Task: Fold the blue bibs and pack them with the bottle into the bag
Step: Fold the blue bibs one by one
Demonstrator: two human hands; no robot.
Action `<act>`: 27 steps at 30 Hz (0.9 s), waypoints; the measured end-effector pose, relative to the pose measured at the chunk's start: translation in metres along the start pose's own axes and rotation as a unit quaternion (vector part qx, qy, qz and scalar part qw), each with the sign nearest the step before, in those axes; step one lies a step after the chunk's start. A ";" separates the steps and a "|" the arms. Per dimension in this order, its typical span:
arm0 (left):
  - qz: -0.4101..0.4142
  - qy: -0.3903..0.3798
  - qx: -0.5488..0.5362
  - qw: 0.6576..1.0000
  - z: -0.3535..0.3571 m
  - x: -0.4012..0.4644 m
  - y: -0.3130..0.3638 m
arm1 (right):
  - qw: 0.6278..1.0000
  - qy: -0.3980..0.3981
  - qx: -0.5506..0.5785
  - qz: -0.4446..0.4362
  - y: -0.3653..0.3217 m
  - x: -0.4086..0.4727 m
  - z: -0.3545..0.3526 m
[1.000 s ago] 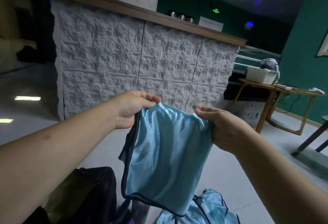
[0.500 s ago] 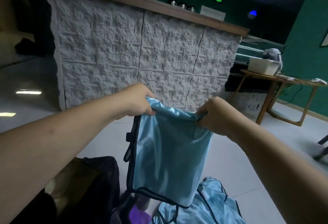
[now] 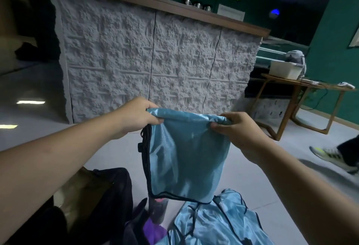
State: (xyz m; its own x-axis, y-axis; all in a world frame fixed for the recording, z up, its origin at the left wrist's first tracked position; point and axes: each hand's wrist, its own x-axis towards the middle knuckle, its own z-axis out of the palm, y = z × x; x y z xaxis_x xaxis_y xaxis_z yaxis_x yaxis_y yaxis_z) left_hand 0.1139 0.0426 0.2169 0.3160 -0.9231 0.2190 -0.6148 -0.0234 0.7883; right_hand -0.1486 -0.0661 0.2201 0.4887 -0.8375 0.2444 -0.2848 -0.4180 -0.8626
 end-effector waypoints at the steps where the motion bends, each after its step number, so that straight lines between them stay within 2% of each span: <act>1: 0.005 -0.011 -0.012 1.000 -0.001 -0.004 0.000 | 1.000 -0.005 0.030 0.004 -0.001 -0.005 -0.001; 4: 0.021 -0.041 -0.024 0.999 -0.002 -0.017 0.000 | 0.993 -0.033 0.109 0.013 -0.001 -0.020 -0.002; 8: 0.009 -0.074 -0.055 0.996 0.001 -0.037 -0.009 | 0.986 -0.062 0.152 0.037 0.007 -0.041 0.004; 16: -0.032 -0.195 -0.051 0.979 0.018 -0.089 -0.039 | 0.971 -0.165 0.135 0.109 0.038 -0.098 0.023; 20: -0.046 -0.296 -0.072 0.951 0.026 -0.119 -0.057 | 0.944 -0.274 0.115 0.143 0.051 -0.127 0.028; 24: -0.098 -0.357 -0.125 0.920 0.033 -0.139 -0.079 | 0.902 -0.387 0.092 0.165 0.064 -0.139 0.033; 27: -0.126 -0.420 -0.159 0.885 0.040 -0.149 -0.090 | 0.868 -0.428 0.143 0.209 0.072 -0.144 0.044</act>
State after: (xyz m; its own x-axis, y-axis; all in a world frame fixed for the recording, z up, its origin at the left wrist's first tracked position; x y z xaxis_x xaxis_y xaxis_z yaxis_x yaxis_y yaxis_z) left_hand 0.0938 0.1665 0.0901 -0.3154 -0.8669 -0.3861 -0.3239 -0.2840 0.9024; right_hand -0.2034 0.0403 0.1036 0.8605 -0.2757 -0.4283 -0.4276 0.0659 -0.9016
